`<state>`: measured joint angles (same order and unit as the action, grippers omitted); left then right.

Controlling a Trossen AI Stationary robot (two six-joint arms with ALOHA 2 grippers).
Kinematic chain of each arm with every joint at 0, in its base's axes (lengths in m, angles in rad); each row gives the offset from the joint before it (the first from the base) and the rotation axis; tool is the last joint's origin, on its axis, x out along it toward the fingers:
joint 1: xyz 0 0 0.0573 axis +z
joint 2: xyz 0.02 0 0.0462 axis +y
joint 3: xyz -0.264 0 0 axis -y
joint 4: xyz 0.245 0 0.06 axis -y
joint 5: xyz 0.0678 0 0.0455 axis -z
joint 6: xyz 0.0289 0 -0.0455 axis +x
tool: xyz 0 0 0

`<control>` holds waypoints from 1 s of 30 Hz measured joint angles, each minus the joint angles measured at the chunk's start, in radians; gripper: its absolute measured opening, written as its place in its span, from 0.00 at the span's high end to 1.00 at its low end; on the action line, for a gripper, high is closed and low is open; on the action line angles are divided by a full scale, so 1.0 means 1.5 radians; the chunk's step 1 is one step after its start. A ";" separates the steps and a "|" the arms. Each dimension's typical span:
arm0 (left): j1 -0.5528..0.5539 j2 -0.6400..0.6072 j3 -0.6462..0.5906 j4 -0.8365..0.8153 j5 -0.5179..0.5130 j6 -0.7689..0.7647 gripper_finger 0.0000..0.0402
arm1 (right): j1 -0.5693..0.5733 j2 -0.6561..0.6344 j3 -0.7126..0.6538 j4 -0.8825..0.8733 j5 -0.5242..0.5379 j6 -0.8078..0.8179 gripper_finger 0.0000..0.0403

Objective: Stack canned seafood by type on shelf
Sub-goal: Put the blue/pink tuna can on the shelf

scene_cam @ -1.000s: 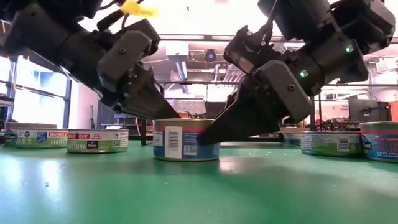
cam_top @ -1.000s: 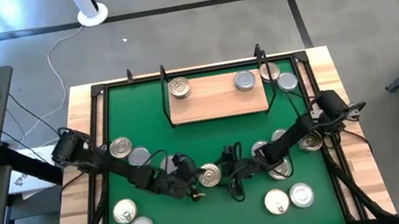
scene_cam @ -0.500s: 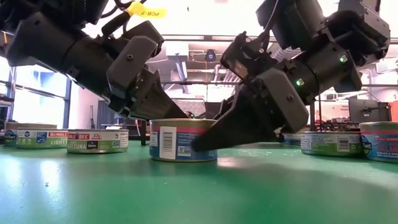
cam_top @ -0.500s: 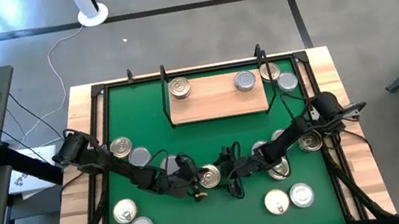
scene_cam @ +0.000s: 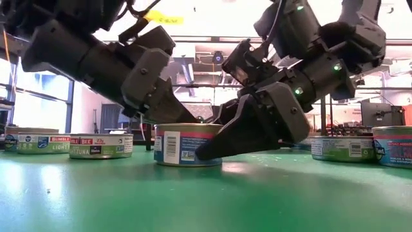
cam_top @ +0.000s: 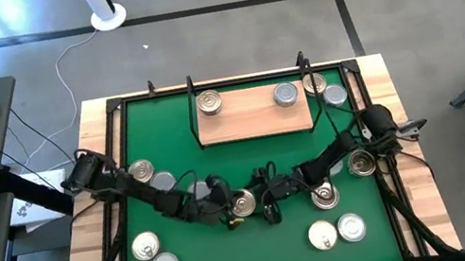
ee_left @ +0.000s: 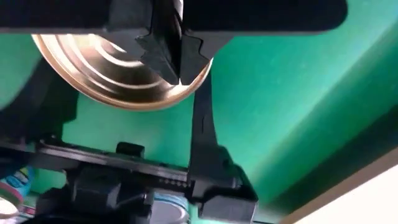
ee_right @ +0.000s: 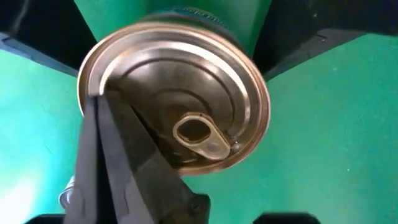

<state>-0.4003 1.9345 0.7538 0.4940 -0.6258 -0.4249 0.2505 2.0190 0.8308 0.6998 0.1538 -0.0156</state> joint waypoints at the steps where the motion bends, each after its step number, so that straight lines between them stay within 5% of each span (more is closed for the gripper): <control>1: 0.002 0.002 0.000 0.002 0.006 -0.003 1.00 | -0.002 0.000 0.001 0.004 0.000 0.009 0.02; 13: 0.014 0.007 0.000 0.009 0.019 0.003 1.00 | -0.010 0.001 0.002 0.020 -0.007 0.121 0.01; 22: 0.012 0.038 0.000 0.081 0.010 0.043 1.00 | -0.010 0.003 0.002 0.015 -0.002 0.098 0.04; 30: -0.009 -0.017 -0.002 0.055 0.020 0.075 1.00 | 0.005 0.009 0.008 0.005 0.046 0.107 0.10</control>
<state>-0.4144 1.9085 0.7511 0.5771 -0.5960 -0.3120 0.2586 2.0331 0.8421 0.7073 0.2233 0.1455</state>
